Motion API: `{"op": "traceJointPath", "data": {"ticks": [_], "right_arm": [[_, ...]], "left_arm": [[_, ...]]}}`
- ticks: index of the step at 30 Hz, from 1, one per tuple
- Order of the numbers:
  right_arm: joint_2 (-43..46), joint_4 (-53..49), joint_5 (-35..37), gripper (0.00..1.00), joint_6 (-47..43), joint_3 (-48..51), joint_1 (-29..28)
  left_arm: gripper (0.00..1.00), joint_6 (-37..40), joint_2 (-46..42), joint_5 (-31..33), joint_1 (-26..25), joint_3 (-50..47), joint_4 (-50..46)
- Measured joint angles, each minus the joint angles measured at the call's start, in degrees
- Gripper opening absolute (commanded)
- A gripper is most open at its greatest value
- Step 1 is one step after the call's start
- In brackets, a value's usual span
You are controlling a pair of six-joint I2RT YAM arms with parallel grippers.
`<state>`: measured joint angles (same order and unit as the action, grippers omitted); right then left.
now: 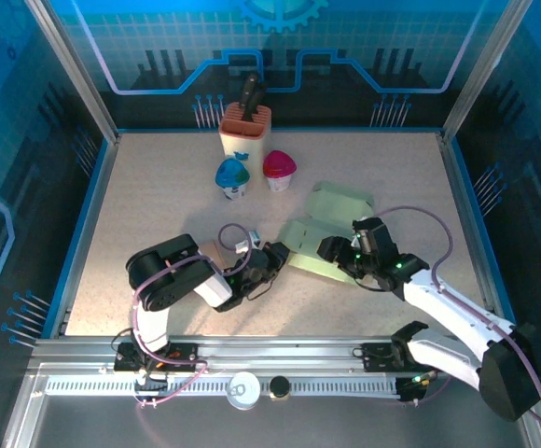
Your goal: Fold the paper box
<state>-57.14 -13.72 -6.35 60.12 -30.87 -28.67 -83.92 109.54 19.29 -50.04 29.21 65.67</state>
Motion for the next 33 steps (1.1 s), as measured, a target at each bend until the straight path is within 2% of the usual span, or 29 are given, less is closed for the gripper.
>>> {"op": "traceJointPath", "data": {"ticks": [5,11,17,27,33], "right_arm": [[4.79,1.49,3.10,0.67,6.03,3.87,-4.33],[12.33,6.45,10.99,0.80,20.37,13.73,-13.77],[10.29,12.63,14.86,0.87,28.96,15.23,-14.40],[-0.09,26.03,15.56,0.84,33.62,15.23,-12.55],[2.36,27.93,16.90,0.70,33.33,15.13,-10.73]], "left_arm": [[0.00,0.02,0.02,0.15,0.00,0.00,0.48],[0.00,-0.20,-1.29,0.66,-0.09,0.00,0.46],[0.00,-0.24,-4.57,0.87,-0.46,0.96,-0.02],[0.00,-1.49,-6.14,0.87,-1.03,1.57,-1.01],[0.00,-1.97,-6.36,1.20,-1.22,1.57,-1.33]]}}
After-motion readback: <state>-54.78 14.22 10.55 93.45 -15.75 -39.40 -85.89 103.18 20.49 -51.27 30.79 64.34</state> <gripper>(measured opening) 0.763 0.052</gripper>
